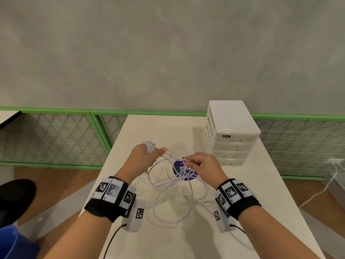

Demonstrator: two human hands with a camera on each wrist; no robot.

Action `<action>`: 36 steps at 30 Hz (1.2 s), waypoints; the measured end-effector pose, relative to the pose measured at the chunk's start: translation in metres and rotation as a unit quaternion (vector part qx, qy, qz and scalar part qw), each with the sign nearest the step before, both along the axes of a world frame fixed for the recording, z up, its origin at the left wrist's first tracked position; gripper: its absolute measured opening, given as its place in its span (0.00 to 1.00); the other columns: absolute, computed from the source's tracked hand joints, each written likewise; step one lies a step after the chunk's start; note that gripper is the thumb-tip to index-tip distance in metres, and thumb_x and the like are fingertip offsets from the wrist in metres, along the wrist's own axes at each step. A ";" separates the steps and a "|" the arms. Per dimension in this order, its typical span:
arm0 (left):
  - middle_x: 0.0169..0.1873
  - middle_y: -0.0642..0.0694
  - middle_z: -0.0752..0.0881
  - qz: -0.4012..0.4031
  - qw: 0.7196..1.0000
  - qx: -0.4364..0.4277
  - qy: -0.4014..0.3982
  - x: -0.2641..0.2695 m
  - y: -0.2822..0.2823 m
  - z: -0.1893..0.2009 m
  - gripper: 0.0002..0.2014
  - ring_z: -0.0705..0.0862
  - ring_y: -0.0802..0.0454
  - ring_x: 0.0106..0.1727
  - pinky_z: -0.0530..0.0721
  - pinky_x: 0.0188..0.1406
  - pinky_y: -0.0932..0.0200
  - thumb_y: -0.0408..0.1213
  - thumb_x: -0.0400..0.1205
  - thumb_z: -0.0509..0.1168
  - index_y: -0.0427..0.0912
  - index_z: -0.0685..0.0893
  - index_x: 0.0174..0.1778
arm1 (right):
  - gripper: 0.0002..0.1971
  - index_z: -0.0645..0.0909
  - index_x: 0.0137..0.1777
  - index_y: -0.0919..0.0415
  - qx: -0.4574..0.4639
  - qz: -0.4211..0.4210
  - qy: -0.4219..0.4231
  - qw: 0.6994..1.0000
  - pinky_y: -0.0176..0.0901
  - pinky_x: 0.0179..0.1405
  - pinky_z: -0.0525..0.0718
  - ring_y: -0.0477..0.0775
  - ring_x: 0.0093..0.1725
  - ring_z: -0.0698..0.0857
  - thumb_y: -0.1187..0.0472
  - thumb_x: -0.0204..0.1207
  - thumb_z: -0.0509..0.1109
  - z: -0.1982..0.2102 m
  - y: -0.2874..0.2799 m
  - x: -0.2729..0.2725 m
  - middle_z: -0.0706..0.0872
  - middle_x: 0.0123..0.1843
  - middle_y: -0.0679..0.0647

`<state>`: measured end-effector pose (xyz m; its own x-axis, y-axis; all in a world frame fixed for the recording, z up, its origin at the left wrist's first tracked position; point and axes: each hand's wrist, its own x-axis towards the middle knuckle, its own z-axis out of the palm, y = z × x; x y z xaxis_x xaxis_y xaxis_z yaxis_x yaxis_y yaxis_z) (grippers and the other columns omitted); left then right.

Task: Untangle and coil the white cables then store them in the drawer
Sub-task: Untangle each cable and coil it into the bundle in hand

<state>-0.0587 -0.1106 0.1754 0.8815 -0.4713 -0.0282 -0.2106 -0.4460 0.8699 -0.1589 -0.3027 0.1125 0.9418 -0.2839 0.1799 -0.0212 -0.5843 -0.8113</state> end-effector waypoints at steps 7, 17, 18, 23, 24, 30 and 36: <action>0.23 0.43 0.74 0.057 0.998 0.022 0.004 0.009 0.008 -0.006 0.21 0.69 0.53 0.20 0.67 0.12 0.68 0.44 0.78 0.71 0.38 0.68 0.29 | 0.12 0.79 0.59 0.55 0.117 -0.235 0.072 0.962 0.54 0.43 0.86 0.57 0.37 0.84 0.63 0.77 0.62 -0.023 -0.039 -0.008 0.85 0.39 0.54; 0.21 0.47 0.75 0.045 0.999 0.001 0.027 -0.001 -0.014 0.001 0.20 0.68 0.58 0.15 0.63 0.09 0.70 0.45 0.79 0.69 0.40 0.70 0.28 | 0.19 0.75 0.67 0.52 0.042 -0.160 -0.045 0.985 0.35 0.51 0.76 0.46 0.50 0.78 0.65 0.77 0.65 0.004 -0.013 -0.006 0.76 0.55 0.50; 0.21 0.47 0.75 0.039 0.999 -0.005 0.024 -0.003 -0.017 0.003 0.20 0.67 0.61 0.13 0.63 0.09 0.70 0.45 0.80 0.69 0.39 0.70 0.29 | 0.15 0.78 0.60 0.52 0.030 -0.142 -0.086 0.986 0.31 0.47 0.76 0.42 0.47 0.79 0.65 0.76 0.66 0.010 -0.007 -0.004 0.79 0.52 0.48; 0.20 0.47 0.73 0.030 0.998 -0.058 0.011 -0.003 -0.020 0.014 0.17 0.67 0.61 0.13 0.67 0.12 0.68 0.44 0.80 0.68 0.35 0.75 0.33 | 0.13 0.80 0.54 0.47 0.016 0.013 0.008 1.000 0.25 0.44 0.75 0.38 0.46 0.80 0.51 0.71 0.74 0.010 0.014 -0.004 0.80 0.45 0.41; 0.20 0.47 0.74 0.029 0.998 -0.064 0.001 -0.002 -0.019 0.016 0.17 0.67 0.61 0.14 0.69 0.13 0.67 0.44 0.80 0.69 0.34 0.76 0.34 | 0.16 0.78 0.56 0.46 -0.001 0.022 0.041 0.999 0.27 0.45 0.76 0.40 0.46 0.81 0.50 0.69 0.75 0.004 0.014 -0.005 0.80 0.46 0.41; 0.23 0.40 0.74 0.012 0.997 -0.052 -0.058 -0.002 -0.010 0.016 0.24 0.68 0.54 0.22 0.70 0.21 0.65 0.44 0.80 0.68 0.21 0.76 0.34 | 0.16 0.70 0.52 0.43 -0.063 0.027 0.105 0.992 0.43 0.39 0.79 0.44 0.32 0.77 0.60 0.71 0.71 -0.010 0.005 -0.004 0.81 0.40 0.45; 0.24 0.46 0.76 -0.007 0.999 0.014 -0.040 -0.001 -0.008 0.006 0.20 0.73 0.54 0.23 0.72 0.21 0.64 0.47 0.69 0.79 0.33 0.82 0.37 | 0.11 0.76 0.49 0.45 0.070 0.009 0.017 0.997 0.33 0.35 0.78 0.43 0.33 0.78 0.63 0.75 0.70 0.008 -0.004 0.002 0.82 0.40 0.52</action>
<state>-0.0601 -0.1189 0.1810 0.8749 -0.4835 0.0290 -0.2858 -0.4670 0.8368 -0.1565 -0.3071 0.1208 0.9520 -0.2864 0.1077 -0.0403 -0.4663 -0.8837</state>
